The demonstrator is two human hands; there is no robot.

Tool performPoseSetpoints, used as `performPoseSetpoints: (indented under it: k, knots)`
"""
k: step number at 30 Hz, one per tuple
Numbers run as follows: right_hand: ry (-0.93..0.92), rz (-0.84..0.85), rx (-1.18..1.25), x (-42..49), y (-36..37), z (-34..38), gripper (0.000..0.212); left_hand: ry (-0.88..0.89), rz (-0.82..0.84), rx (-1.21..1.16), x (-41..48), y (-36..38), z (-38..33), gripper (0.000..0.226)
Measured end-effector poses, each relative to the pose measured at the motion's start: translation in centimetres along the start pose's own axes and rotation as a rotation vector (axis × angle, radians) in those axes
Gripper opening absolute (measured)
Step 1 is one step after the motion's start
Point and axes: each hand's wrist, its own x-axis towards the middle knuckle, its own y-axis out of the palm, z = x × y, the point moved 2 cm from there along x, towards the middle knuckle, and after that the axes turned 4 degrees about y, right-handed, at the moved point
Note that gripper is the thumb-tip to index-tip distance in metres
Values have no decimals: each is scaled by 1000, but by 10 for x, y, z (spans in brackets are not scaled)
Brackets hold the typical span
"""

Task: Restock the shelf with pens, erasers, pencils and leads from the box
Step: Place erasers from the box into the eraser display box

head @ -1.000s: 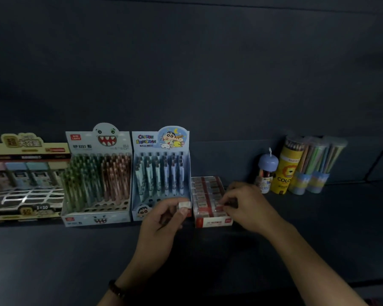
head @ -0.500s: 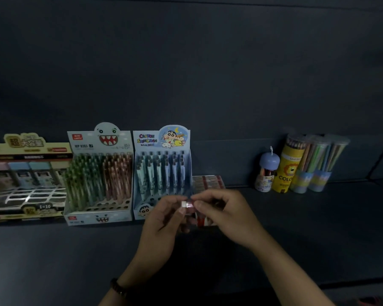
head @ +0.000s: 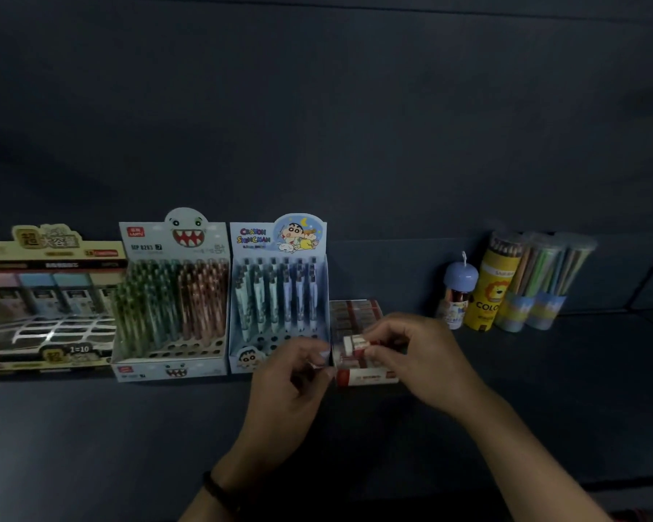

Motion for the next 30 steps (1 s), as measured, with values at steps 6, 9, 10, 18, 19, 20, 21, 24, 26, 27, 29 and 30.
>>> performPoseSetpoints:
  k: [6, 9, 10, 18, 19, 20, 21, 24, 26, 27, 29, 30]
  knots:
    - [-4, 40, -83, -1, 20, -9, 9, 40, 64, 175, 1, 7, 3, 27]
    - [-36, 32, -146, -1, 27, -11, 7, 38, 96, 172, 0, 10, 5, 31]
    - [-45, 24, -189, -3, 28, -12, 7, 46, 104, 179, 0, 10, 6, 32]
    - [-41, 20, -332, -24, 34, -11, 24, 39, 142, 177, 2, 12, 13, 29]
    - [-21, 10, -318, -27, 32, -9, 24, 47, 141, 175, 1, 12, 13, 31]
    - [-3, -9, -306, -33, 30, -6, 25, 57, 139, 173, 0, 12, 14, 32]
    - [19, -40, -292, -41, 28, -3, 27, 63, 138, 175, -1, 12, 14, 32]
    - [87, -205, -226, -76, 20, 5, 24, 117, 140, 184, -2, 13, 11, 31]
    - [149, -364, -178, -110, 13, 9, 20, 224, 179, 186, -4, 14, 1, 29]
    - [195, -440, -155, -131, 8, 10, 18, 279, 219, 178, -7, 15, -5, 27]
    - [280, -564, -150, -179, -1, 12, 17, 377, 343, 164, -16, 21, -19, 21]
    - [318, -609, -169, -205, -5, 14, 16, 431, 408, 164, -23, 26, -30, 18]
